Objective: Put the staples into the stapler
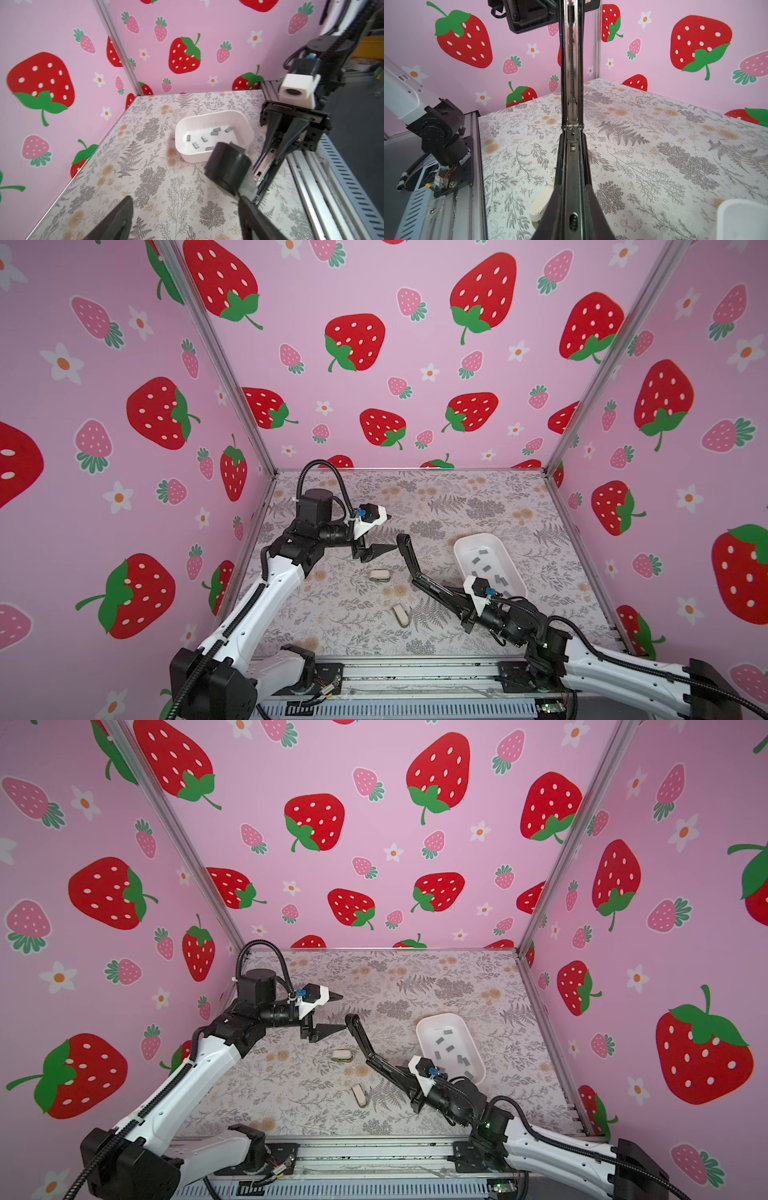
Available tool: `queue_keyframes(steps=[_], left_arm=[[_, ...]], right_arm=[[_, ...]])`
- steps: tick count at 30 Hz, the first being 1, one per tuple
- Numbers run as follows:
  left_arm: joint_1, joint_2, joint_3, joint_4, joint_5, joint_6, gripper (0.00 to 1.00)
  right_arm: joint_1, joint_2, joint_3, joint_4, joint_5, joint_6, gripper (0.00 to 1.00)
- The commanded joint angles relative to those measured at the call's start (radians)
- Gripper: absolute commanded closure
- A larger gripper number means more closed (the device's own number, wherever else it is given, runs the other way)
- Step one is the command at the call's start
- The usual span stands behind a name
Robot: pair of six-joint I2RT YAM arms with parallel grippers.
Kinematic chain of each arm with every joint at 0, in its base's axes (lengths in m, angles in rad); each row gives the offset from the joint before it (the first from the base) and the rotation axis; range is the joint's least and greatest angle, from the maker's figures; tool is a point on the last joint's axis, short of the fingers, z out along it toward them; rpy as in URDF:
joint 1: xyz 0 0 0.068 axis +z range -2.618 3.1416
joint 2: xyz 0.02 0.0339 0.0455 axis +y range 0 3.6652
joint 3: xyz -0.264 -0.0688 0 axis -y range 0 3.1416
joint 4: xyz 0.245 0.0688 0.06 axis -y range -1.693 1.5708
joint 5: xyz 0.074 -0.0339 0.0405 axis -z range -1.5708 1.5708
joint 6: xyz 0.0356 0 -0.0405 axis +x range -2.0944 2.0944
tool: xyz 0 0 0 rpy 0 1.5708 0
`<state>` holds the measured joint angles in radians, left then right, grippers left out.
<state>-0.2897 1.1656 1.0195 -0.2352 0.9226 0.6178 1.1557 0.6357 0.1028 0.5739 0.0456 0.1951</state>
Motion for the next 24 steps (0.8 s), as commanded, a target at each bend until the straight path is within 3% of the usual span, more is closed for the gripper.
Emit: queue_keyframes(steps=[1,8,13,15,19,24], left_arm=[[0.001,-0.005,-0.015,0.136,-0.098,-0.11,0.11],[0.001,0.008,-0.009,0.168,-0.263,-0.173,0.09],[-0.017,-0.065,-0.022,0.208,-0.311,-0.343,0.16],[-0.098,-0.08,-0.04,0.24,-0.381,-0.375,0.19],[-0.393,-0.044,-0.079,0.276,-0.659,-0.267,0.18],[-0.428,0.101,-0.146,0.468,-0.684,-0.372,0.2]], right_arm=[[-0.001,-0.012,0.046,0.047,0.036,0.029,0.93],[-0.001,0.046,0.082,0.019,0.138,0.031,0.93],[-0.001,0.144,0.101,0.056,0.256,0.076,0.93],[0.001,0.187,0.103,0.096,0.282,0.091,0.93],[0.001,0.253,0.118,0.144,0.303,0.111,0.94],[0.001,0.26,0.1,0.169,0.329,0.149,0.94]])
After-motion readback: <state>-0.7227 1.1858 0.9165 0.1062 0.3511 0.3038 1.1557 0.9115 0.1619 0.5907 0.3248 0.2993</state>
